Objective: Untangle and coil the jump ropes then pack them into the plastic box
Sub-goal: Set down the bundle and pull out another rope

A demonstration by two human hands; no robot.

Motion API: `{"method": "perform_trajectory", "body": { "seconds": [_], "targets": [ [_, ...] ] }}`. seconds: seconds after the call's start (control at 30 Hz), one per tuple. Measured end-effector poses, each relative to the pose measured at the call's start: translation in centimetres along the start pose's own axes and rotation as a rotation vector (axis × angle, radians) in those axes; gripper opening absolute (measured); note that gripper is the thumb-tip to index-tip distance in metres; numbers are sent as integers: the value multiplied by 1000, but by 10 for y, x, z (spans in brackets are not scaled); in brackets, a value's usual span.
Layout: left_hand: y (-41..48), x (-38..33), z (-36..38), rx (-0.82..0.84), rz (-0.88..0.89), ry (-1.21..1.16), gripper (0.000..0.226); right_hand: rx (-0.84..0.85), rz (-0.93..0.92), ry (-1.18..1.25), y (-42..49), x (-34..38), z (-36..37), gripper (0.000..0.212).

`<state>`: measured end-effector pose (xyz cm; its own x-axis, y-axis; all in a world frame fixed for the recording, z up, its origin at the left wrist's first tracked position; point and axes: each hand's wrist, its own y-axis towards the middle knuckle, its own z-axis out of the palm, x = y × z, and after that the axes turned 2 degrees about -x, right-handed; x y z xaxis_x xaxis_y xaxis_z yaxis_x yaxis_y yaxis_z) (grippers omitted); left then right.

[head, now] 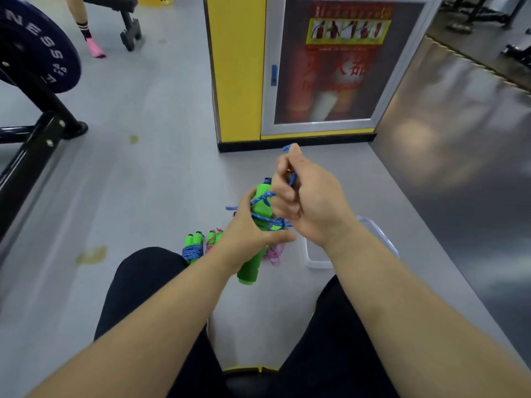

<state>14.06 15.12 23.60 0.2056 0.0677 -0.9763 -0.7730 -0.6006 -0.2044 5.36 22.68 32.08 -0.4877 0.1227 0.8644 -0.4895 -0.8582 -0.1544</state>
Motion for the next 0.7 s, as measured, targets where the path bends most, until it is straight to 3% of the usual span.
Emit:
{"method": "perform_trajectory", "body": {
  "seconds": [0.13,0.27,0.33,0.4,0.47,0.57,0.6,0.63,0.7],
  "targets": [
    [2,-3,17,-229,12,70,44,19,5,126,-7,-1,-6,40],
    [1,-5,13,-314,-74,-165,21,-141,8,268,-9,-17,-38,39],
    [-1,-11,7,-336,-154,-262,13,-294,22,150,-9,-33,-60,35],
    [-2,-17,4,-300,-204,-378,8,-378,81,-155,-10,-53,-77,19],
    [-4,-24,4,-247,-261,-490,8,-247,140,-508,-15,-74,-86,22],
    [-8,-36,8,-166,-390,-686,14,199,75,-684,-20,-99,-88,69],
    [-7,-40,8,-144,-424,-750,16,284,52,-747,-18,-106,-86,74],
    [-6,-44,8,-129,-445,-800,18,295,36,-806,-15,-112,-85,69],
    [-2,-47,1,-118,-452,-903,18,152,63,-846,-5,-118,-84,33]
  ]
}}
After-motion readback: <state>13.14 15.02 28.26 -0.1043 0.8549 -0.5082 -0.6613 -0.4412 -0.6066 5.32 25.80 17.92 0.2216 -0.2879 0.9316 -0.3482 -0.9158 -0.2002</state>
